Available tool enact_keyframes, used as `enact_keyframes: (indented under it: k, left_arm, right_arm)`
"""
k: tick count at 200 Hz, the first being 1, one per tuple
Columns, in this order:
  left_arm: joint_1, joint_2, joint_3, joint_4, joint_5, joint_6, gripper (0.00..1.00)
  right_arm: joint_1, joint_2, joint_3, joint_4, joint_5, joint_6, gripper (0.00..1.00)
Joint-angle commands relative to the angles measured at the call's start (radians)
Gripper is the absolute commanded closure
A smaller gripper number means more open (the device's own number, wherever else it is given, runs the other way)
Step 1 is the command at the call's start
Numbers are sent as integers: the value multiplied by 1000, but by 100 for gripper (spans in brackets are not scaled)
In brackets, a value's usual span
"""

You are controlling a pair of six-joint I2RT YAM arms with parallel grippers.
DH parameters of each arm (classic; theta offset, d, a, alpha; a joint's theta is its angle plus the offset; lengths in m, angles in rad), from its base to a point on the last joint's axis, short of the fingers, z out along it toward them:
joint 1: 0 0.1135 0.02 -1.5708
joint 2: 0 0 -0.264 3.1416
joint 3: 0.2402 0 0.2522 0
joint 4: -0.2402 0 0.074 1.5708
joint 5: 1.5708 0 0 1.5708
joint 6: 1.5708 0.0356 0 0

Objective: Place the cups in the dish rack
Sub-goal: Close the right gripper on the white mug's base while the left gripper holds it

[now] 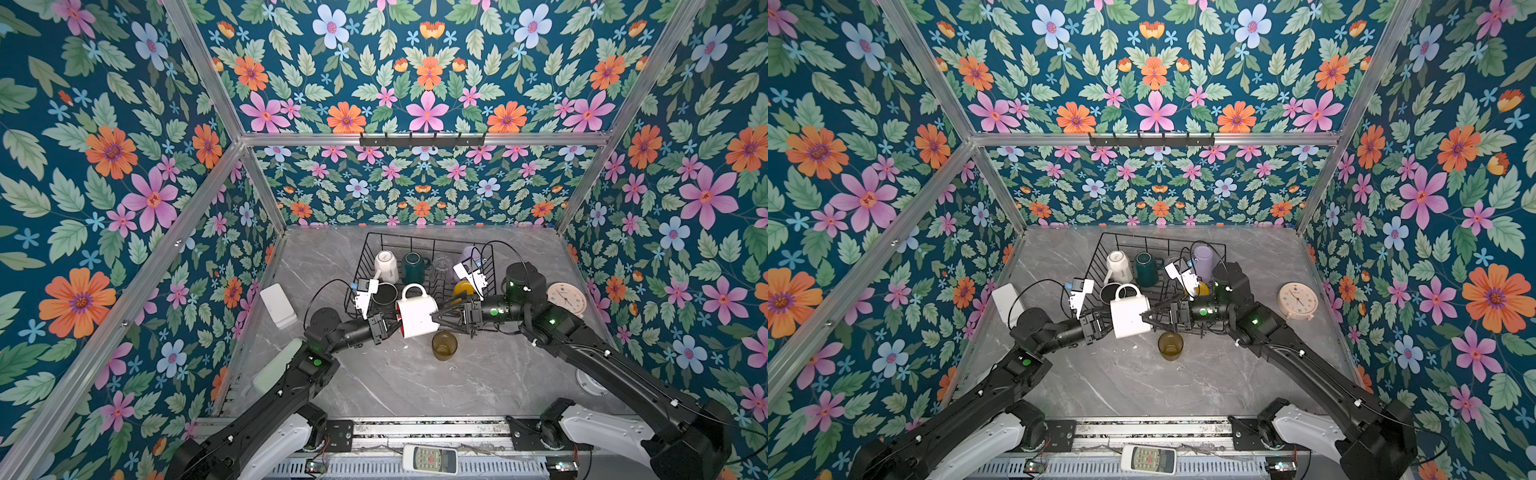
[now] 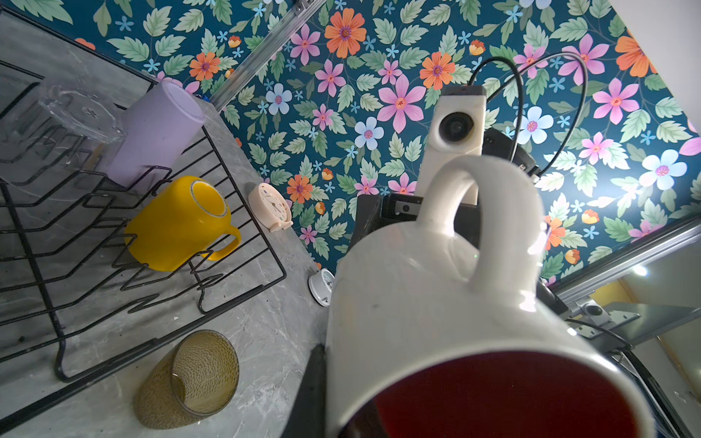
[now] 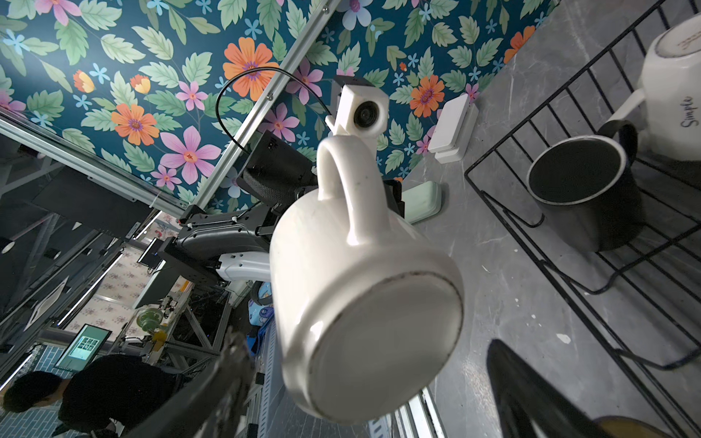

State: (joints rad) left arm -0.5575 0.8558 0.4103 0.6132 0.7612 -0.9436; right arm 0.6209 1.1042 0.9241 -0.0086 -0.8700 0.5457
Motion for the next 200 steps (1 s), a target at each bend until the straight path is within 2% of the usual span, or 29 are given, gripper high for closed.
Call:
enact_keyframes:
  k: [1,122,200]
  left_arm:
    - [1,1,4,110,22,-22,100]
    - [1,27,-5,176,45,-58,100]
    - [1,31,-4,190,56,-69,100]
  right_arm:
    - [15,20,10,57,0,-7,5]
    - [88,126,37,181,-4,61,6]
    - [123,167,69,151,28,43,8]
